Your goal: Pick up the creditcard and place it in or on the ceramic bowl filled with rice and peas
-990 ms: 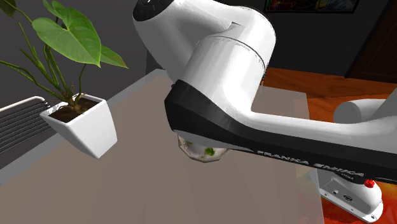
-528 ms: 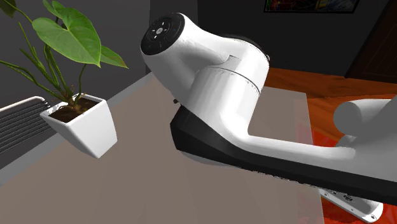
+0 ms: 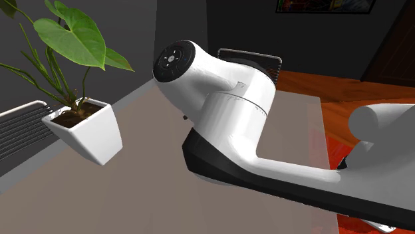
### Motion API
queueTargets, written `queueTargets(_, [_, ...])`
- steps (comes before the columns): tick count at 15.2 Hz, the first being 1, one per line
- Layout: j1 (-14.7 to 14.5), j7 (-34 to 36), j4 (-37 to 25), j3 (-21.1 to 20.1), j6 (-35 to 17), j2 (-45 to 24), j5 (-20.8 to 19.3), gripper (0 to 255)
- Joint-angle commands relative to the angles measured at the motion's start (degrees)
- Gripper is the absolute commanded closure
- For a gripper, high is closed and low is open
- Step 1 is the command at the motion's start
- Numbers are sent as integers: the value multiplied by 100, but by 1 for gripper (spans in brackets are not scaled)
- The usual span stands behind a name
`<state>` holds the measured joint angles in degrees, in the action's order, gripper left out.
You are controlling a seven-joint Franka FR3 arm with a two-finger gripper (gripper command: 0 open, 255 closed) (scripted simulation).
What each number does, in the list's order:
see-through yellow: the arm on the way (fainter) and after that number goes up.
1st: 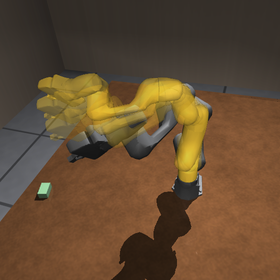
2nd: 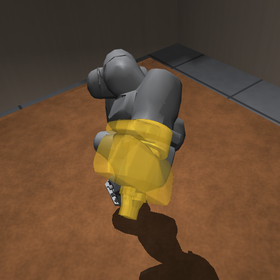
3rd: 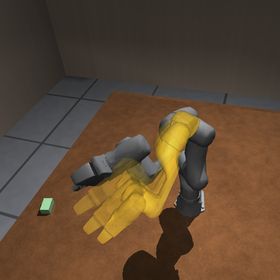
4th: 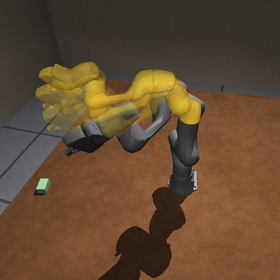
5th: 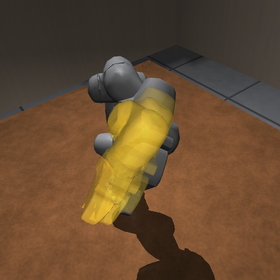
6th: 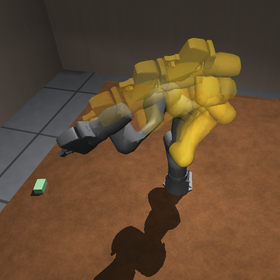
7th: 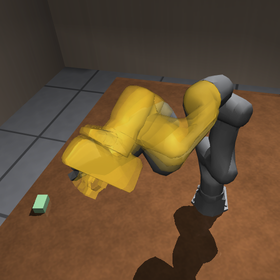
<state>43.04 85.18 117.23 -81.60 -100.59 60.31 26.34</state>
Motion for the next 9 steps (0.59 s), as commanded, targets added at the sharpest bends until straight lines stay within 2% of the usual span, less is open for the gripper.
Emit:
queueTargets(1, [4, 2, 1, -8, -7, 1, 5, 255])
queueTargets(4, [4, 2, 1, -7, -6, 1, 4, 255])
queueTargets(5, [4, 2, 1, -7, -6, 1, 4, 0])
queueTargets(9, [4, 2, 1, -7, -6, 1, 4, 0])
